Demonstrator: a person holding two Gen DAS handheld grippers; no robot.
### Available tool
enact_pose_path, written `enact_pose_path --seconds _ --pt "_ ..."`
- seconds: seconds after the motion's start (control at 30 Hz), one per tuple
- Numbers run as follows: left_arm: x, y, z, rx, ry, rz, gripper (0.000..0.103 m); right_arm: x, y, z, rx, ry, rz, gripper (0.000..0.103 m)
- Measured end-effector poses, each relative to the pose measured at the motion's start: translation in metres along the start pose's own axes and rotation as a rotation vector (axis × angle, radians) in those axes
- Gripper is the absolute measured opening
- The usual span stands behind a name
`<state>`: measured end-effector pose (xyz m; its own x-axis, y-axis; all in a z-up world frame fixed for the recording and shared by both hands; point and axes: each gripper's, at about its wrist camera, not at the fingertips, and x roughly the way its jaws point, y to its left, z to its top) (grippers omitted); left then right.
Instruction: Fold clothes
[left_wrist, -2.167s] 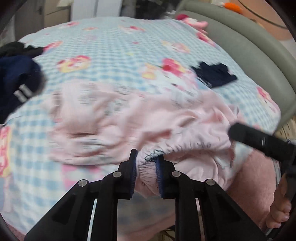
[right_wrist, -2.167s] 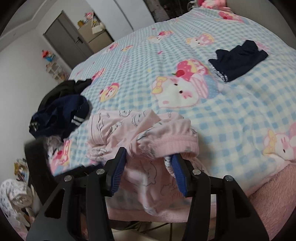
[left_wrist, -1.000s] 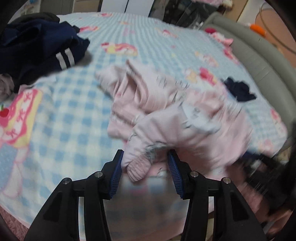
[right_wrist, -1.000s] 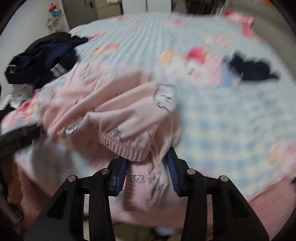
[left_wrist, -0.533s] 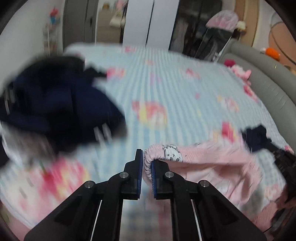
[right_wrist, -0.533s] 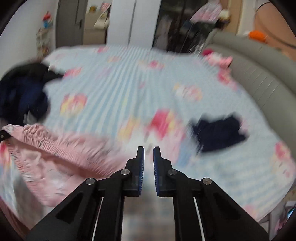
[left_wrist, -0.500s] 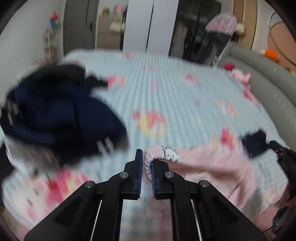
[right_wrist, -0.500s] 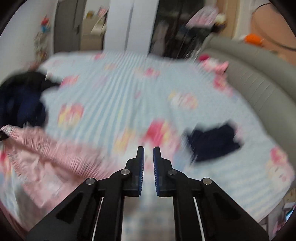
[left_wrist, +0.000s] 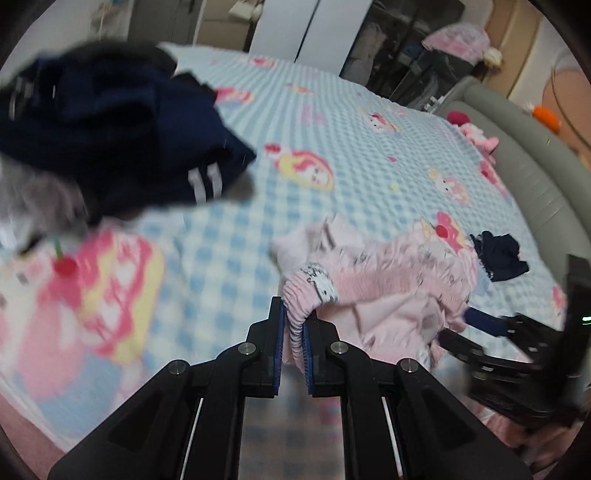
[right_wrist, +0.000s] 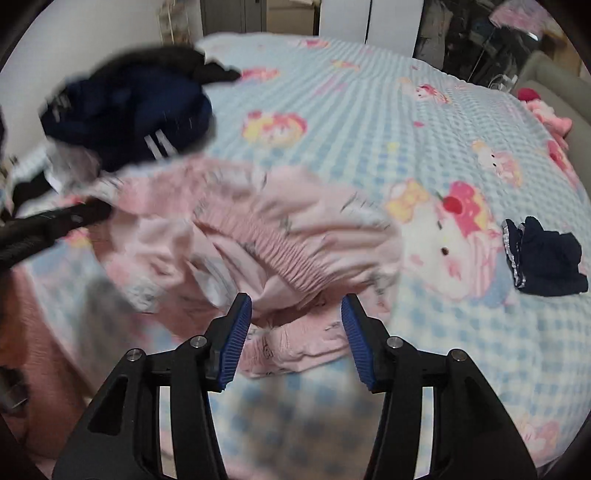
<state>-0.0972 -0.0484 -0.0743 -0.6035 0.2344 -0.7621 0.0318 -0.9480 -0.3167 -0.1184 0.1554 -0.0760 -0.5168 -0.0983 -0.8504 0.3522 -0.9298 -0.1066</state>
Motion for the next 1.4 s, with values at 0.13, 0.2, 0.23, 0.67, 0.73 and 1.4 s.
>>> enact_pose_path --seconds 0.13,0.2,0.23,0.67,0.73,1.4 --pt "0.012 0.013 -0.010 -0.029 0.006 0.008 0.045 0.027 -0.006 0.004 0.111 -0.013 -0.133 0.060" --pt "0.014 0.015 -0.012 -0.031 -0.005 0.035 0.045 0.035 -0.016 0.006 0.148 -0.019 -0.191 0.060" --pt "0.016 0.016 -0.013 -0.032 -0.010 0.049 0.045 0.035 -0.024 0.007 0.161 -0.023 -0.204 0.058" --pt "-0.010 -0.005 -0.019 0.045 -0.199 0.194 0.033 -0.041 -0.071 -0.003 0.148 -0.172 -0.400 0.042" --pt "-0.022 -0.004 -0.017 0.043 -0.257 0.266 0.033 -0.030 -0.074 -0.006 0.156 -0.103 -0.277 0.046" --pt "-0.163 -0.061 0.218 0.169 -0.449 -0.072 0.005 -0.180 -0.128 0.164 0.120 -0.490 -0.307 0.013"
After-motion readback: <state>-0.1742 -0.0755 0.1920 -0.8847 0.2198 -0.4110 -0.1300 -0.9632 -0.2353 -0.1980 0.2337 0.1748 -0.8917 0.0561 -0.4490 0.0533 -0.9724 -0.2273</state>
